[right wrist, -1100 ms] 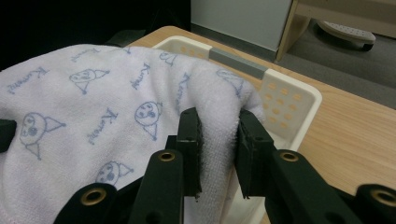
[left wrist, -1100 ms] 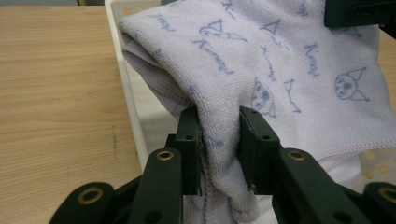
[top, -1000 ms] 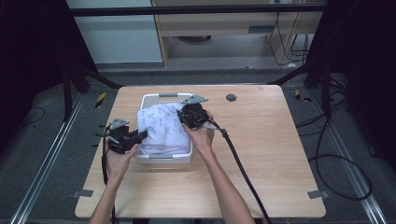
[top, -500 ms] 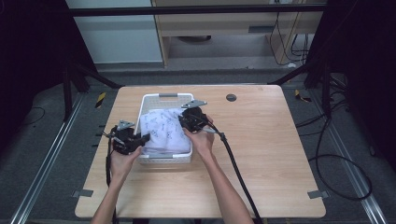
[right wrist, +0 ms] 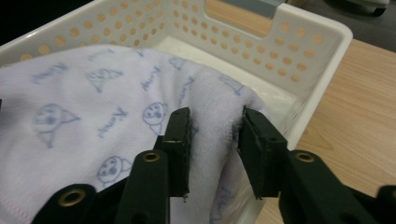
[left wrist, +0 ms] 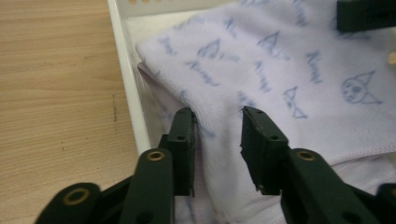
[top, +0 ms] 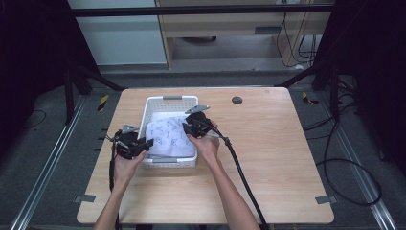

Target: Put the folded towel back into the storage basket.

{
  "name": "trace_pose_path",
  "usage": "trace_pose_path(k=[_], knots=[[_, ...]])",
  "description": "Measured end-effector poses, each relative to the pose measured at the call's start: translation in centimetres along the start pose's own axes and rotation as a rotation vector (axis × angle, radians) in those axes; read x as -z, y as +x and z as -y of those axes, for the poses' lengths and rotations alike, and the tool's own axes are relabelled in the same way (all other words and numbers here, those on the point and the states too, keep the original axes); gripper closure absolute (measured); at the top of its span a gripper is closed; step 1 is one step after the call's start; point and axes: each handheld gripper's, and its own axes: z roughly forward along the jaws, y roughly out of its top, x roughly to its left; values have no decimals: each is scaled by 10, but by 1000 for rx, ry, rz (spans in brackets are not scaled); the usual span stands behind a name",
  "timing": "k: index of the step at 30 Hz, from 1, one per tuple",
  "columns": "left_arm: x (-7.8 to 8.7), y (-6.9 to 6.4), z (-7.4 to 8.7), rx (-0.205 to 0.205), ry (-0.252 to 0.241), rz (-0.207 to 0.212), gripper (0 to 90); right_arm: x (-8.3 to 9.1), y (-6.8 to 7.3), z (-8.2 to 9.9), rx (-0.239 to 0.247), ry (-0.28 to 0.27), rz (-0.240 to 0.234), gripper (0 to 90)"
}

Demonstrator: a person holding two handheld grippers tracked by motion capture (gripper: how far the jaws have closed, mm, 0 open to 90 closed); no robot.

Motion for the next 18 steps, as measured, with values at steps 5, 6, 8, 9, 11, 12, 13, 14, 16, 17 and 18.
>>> trace_pose_path(k=[5, 6, 8, 9, 11, 12, 13, 14, 16, 17, 18], knots=[[5, 0, -1, -4, -20, -10, 599, 2, 0, 0, 22, -5, 8, 536], [6, -1, -1, -6, -24, -14, 599, 2, 0, 0, 22, -5, 8, 536], [9, -1, -1, -13, -31, -16, 591, 5, 0, -1, 37, -20, 16, 468], [10, -2, -1, -12, -37, -16, 584, 7, 0, -1, 44, -25, 18, 449], [14, -3, -1, -20, -51, -13, 574, 12, 0, -2, 55, -40, 22, 390], [17, -4, -1, -26, -61, -9, 555, 18, -2, -2, 54, -59, 23, 341], [20, -4, 0, -35, -75, -3, 543, 20, -3, -2, 52, -64, 22, 325], [20, -4, 0, -35, -75, -3, 527, 23, -4, -1, 47, -67, 21, 307], [25, -4, 1, -43, -87, -3, 496, 31, -8, 0, 40, -72, 15, 281], [28, -4, 2, -43, -96, 3, 485, 33, -10, 1, 41, -76, 17, 270], [30, -3, 3, -47, -99, 6, 469, 37, -12, 2, 38, -80, 17, 262]])
